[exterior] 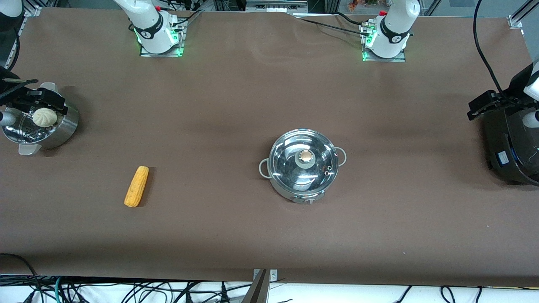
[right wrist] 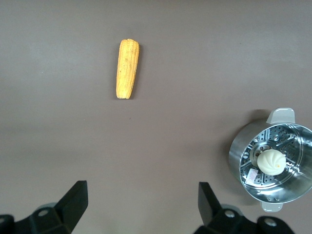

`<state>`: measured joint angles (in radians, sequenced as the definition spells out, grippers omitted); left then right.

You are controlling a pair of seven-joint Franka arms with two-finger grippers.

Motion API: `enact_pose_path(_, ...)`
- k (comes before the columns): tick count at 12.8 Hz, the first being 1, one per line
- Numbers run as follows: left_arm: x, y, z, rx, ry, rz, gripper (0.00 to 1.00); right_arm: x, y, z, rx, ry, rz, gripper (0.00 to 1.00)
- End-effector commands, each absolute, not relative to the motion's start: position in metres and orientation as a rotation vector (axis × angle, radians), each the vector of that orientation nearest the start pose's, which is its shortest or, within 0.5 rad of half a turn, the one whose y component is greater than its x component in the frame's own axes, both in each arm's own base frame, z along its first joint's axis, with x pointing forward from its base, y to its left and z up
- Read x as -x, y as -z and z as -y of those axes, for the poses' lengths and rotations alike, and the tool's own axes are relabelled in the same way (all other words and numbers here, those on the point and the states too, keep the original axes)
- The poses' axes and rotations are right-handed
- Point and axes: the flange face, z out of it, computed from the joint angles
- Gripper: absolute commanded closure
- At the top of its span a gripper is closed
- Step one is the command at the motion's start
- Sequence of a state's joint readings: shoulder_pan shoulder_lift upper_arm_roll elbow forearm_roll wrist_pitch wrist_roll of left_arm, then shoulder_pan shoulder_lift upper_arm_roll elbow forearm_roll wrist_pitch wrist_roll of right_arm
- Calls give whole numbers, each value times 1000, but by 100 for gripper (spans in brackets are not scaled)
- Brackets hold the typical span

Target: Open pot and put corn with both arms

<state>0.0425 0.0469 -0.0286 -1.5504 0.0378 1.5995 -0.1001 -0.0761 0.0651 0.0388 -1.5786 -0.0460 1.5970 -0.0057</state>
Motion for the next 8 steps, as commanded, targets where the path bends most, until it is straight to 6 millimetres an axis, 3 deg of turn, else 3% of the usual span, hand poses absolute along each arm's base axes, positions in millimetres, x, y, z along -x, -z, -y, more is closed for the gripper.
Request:
enact_pose_path(1,-572,-614,-13,3106,7,180,0,-578,-592,27,3178,-65,-34,0)
enact_pose_path(6,-572,-614,-13,3106,4,180,0,-578,-604,28,3169,-33,-57,0)
enact_pose_path(8,-572,-614,-13,3106,4,180,0,-584,-594,29,3171,-52,-66,0)
